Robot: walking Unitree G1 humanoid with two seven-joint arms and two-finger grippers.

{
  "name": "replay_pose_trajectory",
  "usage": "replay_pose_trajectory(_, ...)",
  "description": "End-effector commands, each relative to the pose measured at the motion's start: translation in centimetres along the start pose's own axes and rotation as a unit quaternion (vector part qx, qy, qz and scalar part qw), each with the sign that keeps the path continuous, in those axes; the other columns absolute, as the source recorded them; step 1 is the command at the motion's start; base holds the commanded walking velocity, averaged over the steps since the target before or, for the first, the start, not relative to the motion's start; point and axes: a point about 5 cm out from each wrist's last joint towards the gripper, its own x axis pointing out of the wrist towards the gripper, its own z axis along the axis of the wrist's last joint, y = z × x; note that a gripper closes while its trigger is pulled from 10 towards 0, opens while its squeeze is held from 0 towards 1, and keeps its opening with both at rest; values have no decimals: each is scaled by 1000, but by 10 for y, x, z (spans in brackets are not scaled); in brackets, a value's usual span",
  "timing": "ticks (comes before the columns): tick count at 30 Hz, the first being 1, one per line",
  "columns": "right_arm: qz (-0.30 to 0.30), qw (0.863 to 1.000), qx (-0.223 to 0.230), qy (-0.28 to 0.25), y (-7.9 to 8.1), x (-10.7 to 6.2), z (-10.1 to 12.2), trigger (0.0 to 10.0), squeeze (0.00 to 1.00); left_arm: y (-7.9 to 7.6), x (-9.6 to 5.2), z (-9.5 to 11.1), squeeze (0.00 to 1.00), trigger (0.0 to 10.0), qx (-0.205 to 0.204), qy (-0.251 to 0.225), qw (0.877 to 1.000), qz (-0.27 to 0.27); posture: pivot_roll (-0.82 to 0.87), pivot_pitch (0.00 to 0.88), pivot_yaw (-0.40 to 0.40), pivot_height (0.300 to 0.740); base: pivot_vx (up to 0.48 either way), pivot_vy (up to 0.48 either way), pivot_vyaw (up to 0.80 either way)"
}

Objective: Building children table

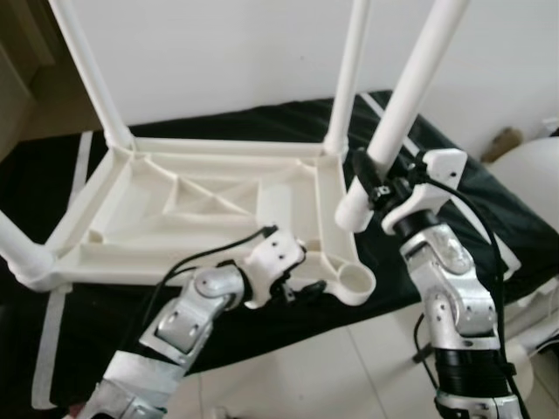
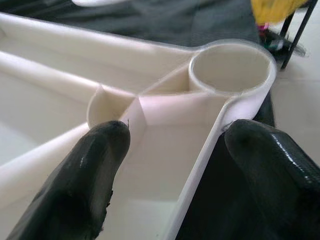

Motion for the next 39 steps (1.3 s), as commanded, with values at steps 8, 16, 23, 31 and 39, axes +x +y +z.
replay_pose_trajectory(8, -8, 1000, 6, -6, -2, 0, 3, 10000, 0, 5, 12, -6, 0, 10000, 59, 30, 996, 61, -43, 51, 15, 740, 0, 0, 0)
replay_pose_trajectory(16, -9, 1000, 9, -7, -1, 2, 4, 10000, 0, 24, 31, -11, 0, 10000, 55, 75, 985, 147, -57, 61, 6, 740, 0, 0, 0)
replay_pose_trajectory(23, -7, 1000, 11, -6, 0, 3, 3, 10000, 0, 32, 42, -2, 0, 10000, 65, 65, 981, 168, -61, 67, 0, 740, 0, 0, 0)
replay_pose_trajectory(31, -14, 1000, 11, -2, -1, 2, 2, 10000, 0, 45, 49, 6, 0, 10000, 61, 60, 977, 194, -69, 74, 4, 740, 0, 0, 0)
replay_pose_trajectory(39, -28, 1000, 0, 1, -4, -5, 1, 10000, 0, 43, 44, 16, 0, 10000, 17, 6, 987, 158, -65, 79, 9, 740, 0, 0, 0)
